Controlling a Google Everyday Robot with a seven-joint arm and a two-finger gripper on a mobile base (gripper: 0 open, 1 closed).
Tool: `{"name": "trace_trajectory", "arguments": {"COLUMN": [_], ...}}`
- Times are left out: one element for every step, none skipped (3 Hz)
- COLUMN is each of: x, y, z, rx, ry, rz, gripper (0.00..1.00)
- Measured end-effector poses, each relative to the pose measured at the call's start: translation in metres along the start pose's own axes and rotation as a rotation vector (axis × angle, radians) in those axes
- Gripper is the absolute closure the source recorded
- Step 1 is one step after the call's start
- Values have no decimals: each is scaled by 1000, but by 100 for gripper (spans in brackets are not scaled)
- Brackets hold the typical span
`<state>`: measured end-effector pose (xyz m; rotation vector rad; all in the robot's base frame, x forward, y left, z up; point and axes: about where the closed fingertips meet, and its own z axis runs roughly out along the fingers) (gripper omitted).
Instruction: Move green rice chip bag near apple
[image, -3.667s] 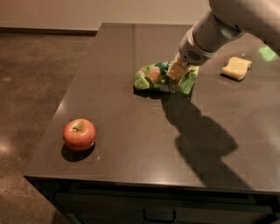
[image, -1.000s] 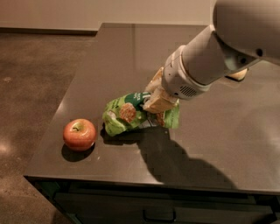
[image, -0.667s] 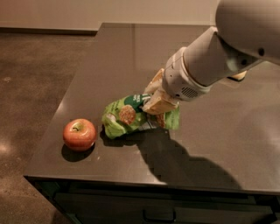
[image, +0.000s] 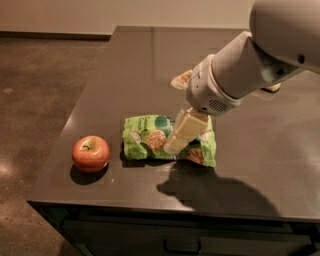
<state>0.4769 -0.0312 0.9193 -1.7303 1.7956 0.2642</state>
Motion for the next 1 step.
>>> {"name": "trace_trajectory", "arguments": {"x": [0], "y": [0], "z": [0], "rx": [0], "ry": [0], "rz": [0], "gripper": [0]}}
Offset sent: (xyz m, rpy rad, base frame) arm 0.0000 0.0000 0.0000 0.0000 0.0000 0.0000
